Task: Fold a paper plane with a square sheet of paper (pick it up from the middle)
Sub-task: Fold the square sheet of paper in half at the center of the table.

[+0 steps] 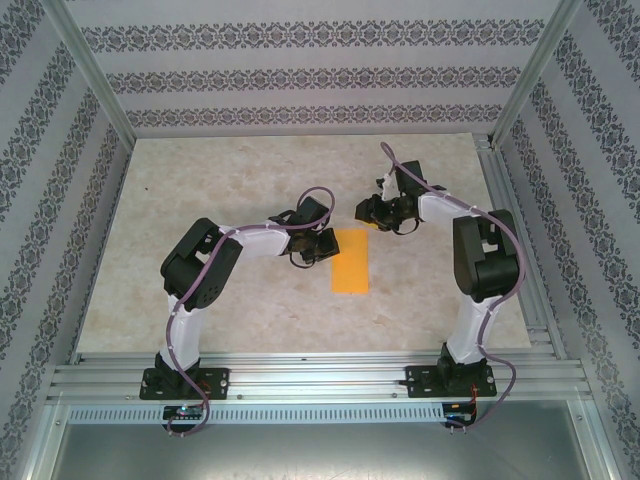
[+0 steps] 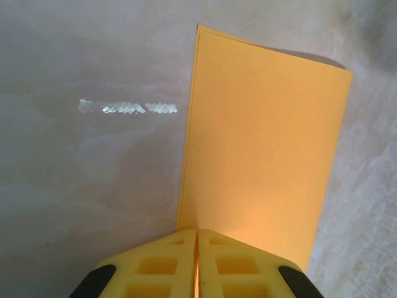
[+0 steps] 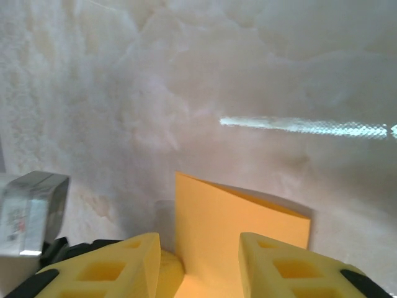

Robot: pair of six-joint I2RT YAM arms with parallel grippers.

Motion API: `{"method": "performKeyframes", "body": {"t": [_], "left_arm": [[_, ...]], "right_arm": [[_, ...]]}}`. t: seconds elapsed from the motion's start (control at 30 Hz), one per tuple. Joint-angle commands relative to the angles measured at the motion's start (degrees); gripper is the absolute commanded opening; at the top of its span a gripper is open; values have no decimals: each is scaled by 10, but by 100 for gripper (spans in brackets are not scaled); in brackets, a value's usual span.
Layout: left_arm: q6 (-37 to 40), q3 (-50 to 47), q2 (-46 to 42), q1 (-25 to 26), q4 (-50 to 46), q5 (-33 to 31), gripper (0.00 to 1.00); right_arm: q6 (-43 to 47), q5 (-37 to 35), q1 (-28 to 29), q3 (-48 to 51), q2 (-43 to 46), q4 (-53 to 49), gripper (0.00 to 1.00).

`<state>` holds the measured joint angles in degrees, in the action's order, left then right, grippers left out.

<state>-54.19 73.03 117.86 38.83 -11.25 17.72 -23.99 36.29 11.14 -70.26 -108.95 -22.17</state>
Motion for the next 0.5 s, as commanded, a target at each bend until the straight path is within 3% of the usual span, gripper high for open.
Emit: {"method": "performKeyframes", "body": {"t": [0.0, 0.47], "left_arm": [[15, -6, 20, 8, -52, -11, 12], [14, -11, 15, 8, -49, -11, 11]], "right_arm": [[-9, 14, 5, 29, 4, 23, 39], [16, -43, 12, 27, -45, -22, 41]]}}
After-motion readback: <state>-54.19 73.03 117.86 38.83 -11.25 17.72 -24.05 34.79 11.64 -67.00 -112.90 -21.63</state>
